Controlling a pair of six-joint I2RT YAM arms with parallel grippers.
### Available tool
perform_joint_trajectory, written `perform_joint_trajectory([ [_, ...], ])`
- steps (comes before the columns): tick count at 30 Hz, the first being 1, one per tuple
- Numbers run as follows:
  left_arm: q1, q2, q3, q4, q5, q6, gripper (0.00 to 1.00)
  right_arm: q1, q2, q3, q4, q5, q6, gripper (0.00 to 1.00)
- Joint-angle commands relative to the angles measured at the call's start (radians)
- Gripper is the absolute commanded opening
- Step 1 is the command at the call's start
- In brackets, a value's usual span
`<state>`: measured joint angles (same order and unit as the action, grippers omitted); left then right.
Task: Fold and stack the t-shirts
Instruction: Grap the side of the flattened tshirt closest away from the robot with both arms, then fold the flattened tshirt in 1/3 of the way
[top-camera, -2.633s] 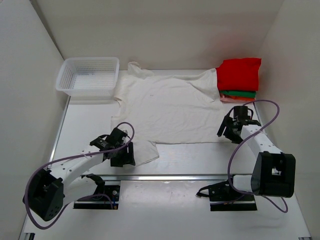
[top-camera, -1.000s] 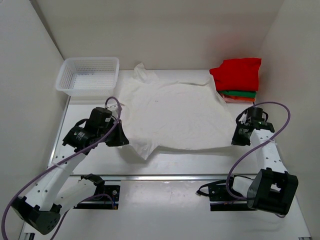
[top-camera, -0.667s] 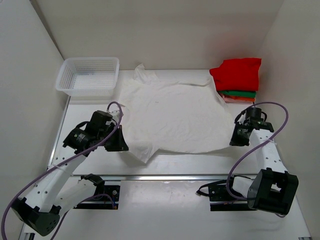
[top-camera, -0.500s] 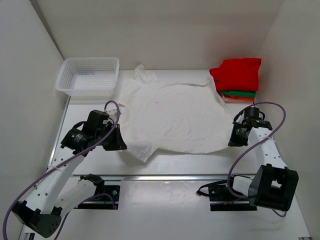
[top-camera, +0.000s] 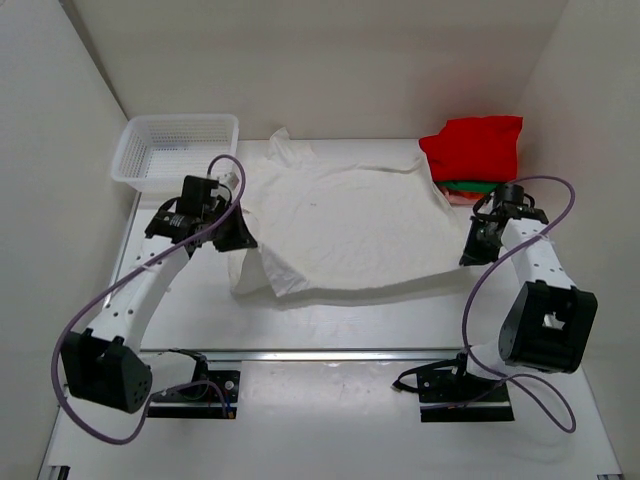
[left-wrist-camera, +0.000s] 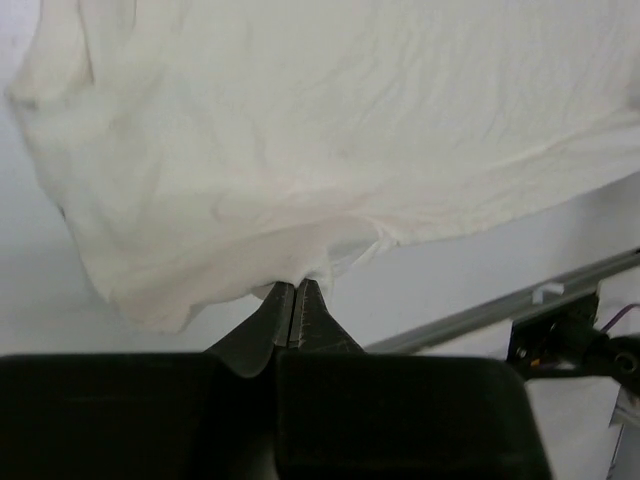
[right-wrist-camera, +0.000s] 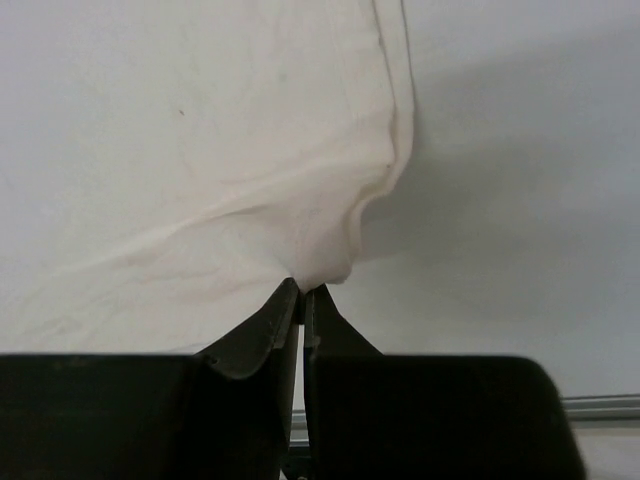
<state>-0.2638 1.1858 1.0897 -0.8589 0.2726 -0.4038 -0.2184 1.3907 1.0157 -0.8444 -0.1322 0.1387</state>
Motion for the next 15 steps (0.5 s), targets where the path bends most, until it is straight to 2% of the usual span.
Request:
perform_joint_trajectory([
  [1,0.024,0.069,0.103,0.167,0.033,-0.016,0.0,-0.004,0.057,0.096,0.045,-0.004,0.01,0.0],
  [9,0.066,0.314,0.303,0.276,0.05,-0.026,0.0,-0.001,0.224,0.214,0.071,-0.012,0.025,0.0],
  [15,0.072,0.484,0.423,0.299,0.042,-0.02,0.0,0.007,0.341,0.302,0.094,-0.012,0.039,0.0],
])
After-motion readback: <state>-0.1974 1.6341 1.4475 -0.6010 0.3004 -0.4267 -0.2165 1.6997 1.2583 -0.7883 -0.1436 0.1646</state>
